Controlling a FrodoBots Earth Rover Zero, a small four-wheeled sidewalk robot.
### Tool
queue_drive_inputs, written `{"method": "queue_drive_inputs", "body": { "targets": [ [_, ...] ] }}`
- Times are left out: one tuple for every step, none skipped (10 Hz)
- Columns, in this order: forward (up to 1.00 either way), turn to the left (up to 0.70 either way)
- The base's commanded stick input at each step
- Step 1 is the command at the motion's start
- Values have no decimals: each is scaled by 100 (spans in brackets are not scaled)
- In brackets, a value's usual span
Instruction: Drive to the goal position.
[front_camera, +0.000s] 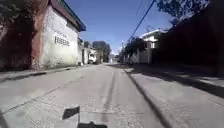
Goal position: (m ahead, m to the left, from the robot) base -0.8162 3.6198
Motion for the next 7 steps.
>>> {"method": "queue_drive_inputs", "body": {
  "targets": [
    [85, -3],
    [85, -8],
    [85, -27],
    [85, -34],
    [85, -34],
    [85, -17],
    [85, -5]
  ]
}}
